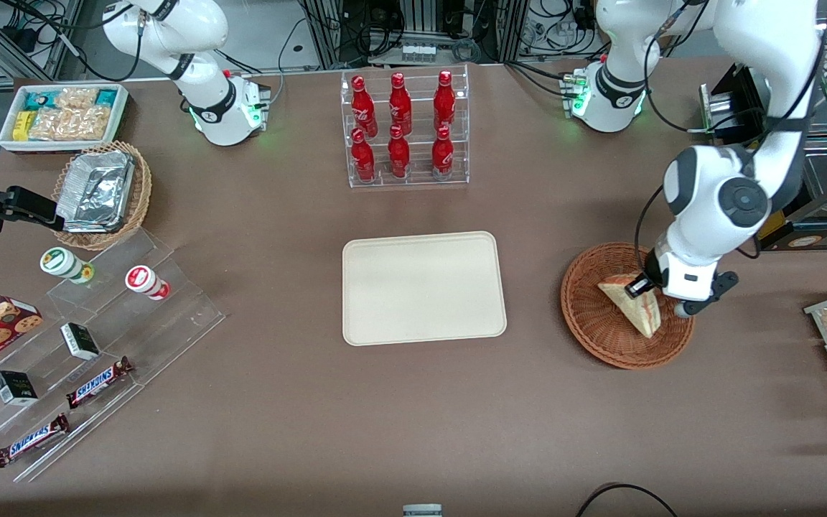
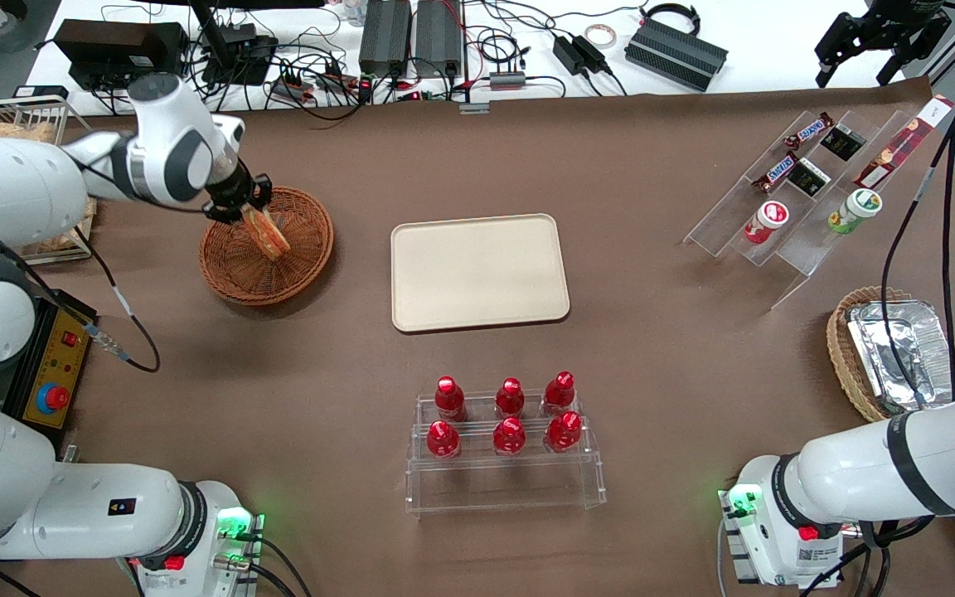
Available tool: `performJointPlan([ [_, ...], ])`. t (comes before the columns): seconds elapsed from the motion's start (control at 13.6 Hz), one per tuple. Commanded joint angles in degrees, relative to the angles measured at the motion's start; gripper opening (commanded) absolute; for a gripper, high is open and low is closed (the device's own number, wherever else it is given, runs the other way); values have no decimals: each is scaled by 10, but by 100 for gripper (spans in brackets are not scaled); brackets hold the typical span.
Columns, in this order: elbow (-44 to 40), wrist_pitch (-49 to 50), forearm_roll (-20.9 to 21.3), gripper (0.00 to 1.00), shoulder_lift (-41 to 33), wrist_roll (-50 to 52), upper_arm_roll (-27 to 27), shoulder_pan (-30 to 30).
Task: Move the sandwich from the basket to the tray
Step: 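Move the left gripper down over the sandwich in the wicker basket, then close the left gripper on the wrapped sandwich and lift it, then carry the sandwich with the left gripper over the cream tray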
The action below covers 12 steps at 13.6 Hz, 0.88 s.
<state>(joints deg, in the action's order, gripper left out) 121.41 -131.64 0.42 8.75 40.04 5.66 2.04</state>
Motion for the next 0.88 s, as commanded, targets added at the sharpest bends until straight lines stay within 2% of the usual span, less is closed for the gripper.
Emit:
performJointPlan([
  [0.0,-103,124,5,0,-14,16,-2,43],
  [0.15,-171,166,4,0,1,37,-2,91],
  [0.59,-287,169,7,0,108,102,-3,259],
  [0.81,-318,162,48,0,171,118,-3,320],
])
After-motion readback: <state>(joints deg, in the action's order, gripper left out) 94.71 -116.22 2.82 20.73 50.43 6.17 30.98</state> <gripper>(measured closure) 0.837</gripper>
